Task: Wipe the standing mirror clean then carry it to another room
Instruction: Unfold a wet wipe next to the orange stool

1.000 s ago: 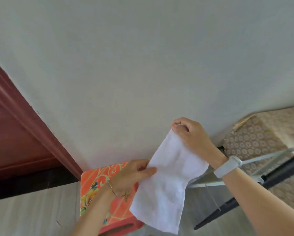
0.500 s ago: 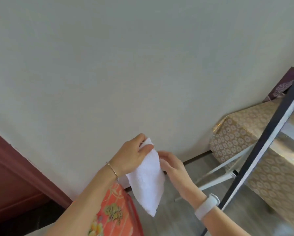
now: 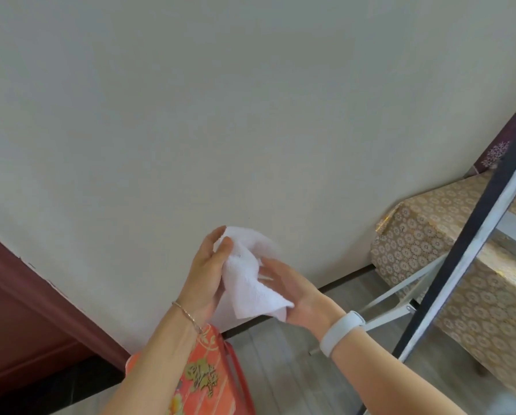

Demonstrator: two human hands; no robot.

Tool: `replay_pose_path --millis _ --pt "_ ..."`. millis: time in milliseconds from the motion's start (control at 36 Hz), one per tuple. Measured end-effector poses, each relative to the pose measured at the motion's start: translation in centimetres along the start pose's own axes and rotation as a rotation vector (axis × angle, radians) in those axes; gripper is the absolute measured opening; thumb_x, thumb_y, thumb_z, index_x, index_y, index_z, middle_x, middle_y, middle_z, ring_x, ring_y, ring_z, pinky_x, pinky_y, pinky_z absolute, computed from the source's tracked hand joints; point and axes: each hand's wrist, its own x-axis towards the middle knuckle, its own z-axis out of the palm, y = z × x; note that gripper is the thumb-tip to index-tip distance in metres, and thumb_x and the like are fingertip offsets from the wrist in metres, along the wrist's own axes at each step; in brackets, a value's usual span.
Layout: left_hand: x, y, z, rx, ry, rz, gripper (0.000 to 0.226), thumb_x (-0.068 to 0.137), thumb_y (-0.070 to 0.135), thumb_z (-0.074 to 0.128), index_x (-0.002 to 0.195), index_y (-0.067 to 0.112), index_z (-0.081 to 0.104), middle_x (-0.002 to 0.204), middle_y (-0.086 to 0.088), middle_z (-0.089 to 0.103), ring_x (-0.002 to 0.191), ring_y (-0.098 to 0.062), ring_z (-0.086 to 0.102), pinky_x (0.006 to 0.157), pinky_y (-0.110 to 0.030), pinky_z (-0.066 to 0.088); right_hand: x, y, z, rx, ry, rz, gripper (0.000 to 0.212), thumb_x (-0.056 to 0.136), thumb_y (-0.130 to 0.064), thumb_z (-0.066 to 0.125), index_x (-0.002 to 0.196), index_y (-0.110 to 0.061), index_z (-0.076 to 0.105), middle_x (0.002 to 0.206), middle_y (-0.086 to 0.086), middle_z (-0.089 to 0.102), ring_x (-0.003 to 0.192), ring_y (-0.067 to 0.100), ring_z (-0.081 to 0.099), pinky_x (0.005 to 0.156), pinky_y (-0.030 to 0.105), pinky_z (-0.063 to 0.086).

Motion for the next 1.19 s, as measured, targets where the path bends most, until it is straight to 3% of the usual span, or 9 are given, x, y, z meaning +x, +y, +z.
replay_pose_path --millis 56,167,278,417,639,778,889,1000,1194 --pt "-0.4 -0.3 -0.1 -0.05 -0.033 -0.02 0.036 0.096 0.018 0.044 0.129 0.031 0.042 0.113 0.001 0.057 0.092 -0.014 0.065 0.065 -0.023 0.058 0.4 0.4 0.6 0.05 -0.049 0.03 0.039 0.087 -0.04 0.052 0.104 -0.006 0.058 0.086 0.006 0.063 0.071 0.02 0.062 0.064 0.027 0.051" --pt "-0.8 -0.6 -1.0 0.096 -0.014 0.053 0.035 0.096 0.013 0.042 0.124 0.031 0.051 0.117 0.002 0.061 0.108 -0.017 0.06 0.088 -0.032 0.052 1.3 0.7 0.7 0.2 -0.138 -0.096 0.043 0.092 -0.027 0.045 0.126 0.0 0.051 0.122 0.017 0.059 0.11 0.032 0.057 0.094 0.039 0.046" --pt "-0.7 -0.8 -2.8 0.475 0.035 0.146 0.032 0.093 0.008 0.047 0.12 0.021 0.058 0.09 0.006 0.06 0.087 -0.016 0.054 0.082 -0.028 0.045 1.1 -0.4 0.4 0.146 0.146 -0.332 0.04 0.087 -0.002 0.052 0.124 -0.016 0.045 0.104 0.011 0.06 0.085 0.023 0.058 0.069 0.032 0.049" --pt "-0.7 -0.6 -3.5 0.677 0.05 0.216 0.037 0.089 0.009 0.056 0.123 0.022 0.056 0.111 0.009 0.061 0.1 -0.001 0.057 0.079 -0.001 0.041 -1.2 -2.5 0.8 -0.373 0.212 -0.614 0.065 0.088 -0.003 0.052 0.131 -0.048 0.032 0.074 0.006 0.05 0.074 0.019 0.05 0.072 0.031 0.043" --pt "-0.4 1.4 -3.4 0.957 0.066 0.365 0.01 0.085 0.019 0.061 0.086 0.025 0.069 0.089 0.006 0.064 0.083 -0.011 0.059 0.07 -0.007 0.039 -3.6 -4.2 1.6 -1.097 0.239 -0.633 0.011 0.087 -0.017 0.057 0.097 -0.019 0.062 0.1 -0.005 0.05 0.094 0.012 0.05 0.078 0.014 0.038" --pt "-0.7 2.0 -3.6 0.663 -0.151 0.16 0.015 0.094 0.025 0.047 0.084 0.018 0.056 0.087 0.005 0.054 0.082 -0.011 0.055 0.081 -0.03 0.046 -4.9 -3.4 1.7 -0.843 0.198 -0.634 0.008 0.09 -0.024 0.053 0.087 -0.021 0.059 0.102 -0.004 0.058 0.096 0.008 0.054 0.084 0.02 0.041" --pt "-1.0 0.6 -3.0 0.548 -0.214 -0.022 0.03 0.097 0.034 0.036 0.101 0.01 0.053 0.091 -0.005 0.057 0.082 -0.019 0.056 0.077 -0.039 0.048 -5.2 -1.9 2.0 -0.575 0.236 -0.531 0.024 0.09 -0.032 0.052 0.082 -0.01 0.056 0.074 -0.001 0.054 0.072 0.016 0.053 0.064 0.026 0.042" --pt "-1.1 -1.1 -2.1 0.462 -0.143 -0.064 0.028 0.097 0.036 0.037 0.102 0.014 0.055 0.104 -0.009 0.062 0.094 -0.021 0.06 0.085 -0.04 0.05 -6.1 0.1 0.5 -0.058 -0.068 -0.231 0.037 0.083 -0.042 0.053 0.098 -0.012 0.069 0.098 0.004 0.07 0.093 0.022 0.067 0.08 0.035 0.052" --pt "-2.3 -2.1 0.5 0.322 -0.128 -0.06 0.029 0.094 0.037 0.043 0.104 0.011 0.052 0.101 -0.004 0.063 0.088 -0.016 0.064 0.068 -0.026 0.054 -8.0 2.4 -1.8 -0.274 0.127 -0.335 0.018 0.089 -0.009 0.054 0.106 -0.014 0.057 0.099 0.005 0.069 0.086 0.017 0.068 0.073 0.03 0.056"
